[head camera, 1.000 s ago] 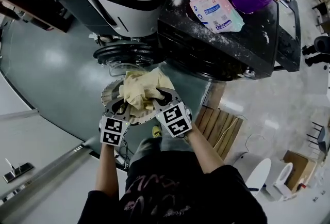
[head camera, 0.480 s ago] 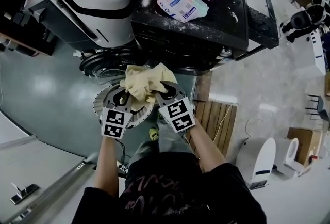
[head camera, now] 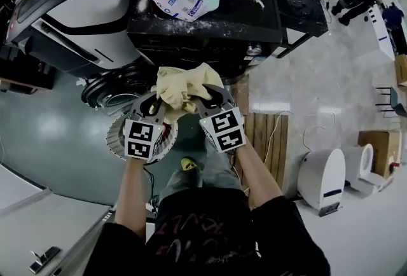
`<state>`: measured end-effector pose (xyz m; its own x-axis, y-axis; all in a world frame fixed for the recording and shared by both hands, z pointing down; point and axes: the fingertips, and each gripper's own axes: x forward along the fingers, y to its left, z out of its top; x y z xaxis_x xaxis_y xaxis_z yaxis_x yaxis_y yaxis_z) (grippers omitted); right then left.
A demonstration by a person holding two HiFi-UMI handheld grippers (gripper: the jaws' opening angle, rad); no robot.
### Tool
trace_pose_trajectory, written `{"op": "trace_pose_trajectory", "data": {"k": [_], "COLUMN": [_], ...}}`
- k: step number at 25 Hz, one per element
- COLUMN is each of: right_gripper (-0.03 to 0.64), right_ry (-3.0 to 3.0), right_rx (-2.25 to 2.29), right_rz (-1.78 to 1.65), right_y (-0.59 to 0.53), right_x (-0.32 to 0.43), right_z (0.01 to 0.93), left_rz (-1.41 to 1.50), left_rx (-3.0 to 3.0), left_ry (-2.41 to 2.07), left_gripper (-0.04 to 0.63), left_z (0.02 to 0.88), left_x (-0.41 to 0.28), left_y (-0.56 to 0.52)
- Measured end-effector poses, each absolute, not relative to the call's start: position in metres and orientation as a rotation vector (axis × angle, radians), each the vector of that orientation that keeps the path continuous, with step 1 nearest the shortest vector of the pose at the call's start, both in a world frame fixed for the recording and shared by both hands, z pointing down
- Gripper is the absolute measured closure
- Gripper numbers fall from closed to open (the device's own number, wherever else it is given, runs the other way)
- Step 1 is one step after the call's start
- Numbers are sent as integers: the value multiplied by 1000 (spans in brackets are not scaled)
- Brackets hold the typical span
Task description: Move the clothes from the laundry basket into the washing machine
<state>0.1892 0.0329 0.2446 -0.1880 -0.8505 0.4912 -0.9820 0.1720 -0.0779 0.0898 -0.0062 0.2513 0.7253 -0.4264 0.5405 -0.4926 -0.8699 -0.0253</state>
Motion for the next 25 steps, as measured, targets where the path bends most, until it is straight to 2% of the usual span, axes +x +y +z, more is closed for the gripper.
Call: {"op": "trace_pose_trajectory", "data": {"k": [11, 25], "right_gripper": [531, 531], "right_ry": [-2073, -2030], "right_rx": [1871, 1888], "right_rz": [698, 684], "right_y": [14, -19], "right_x": [284, 309], "right_z": [289, 370], "left_rz": [841, 688], "left_rx": [2773, 2653], "left_ry": [-746, -817], "left_gripper": [529, 529], "left_z": [292, 376], "left_x": [187, 216], "left_y": [-34, -74]}}
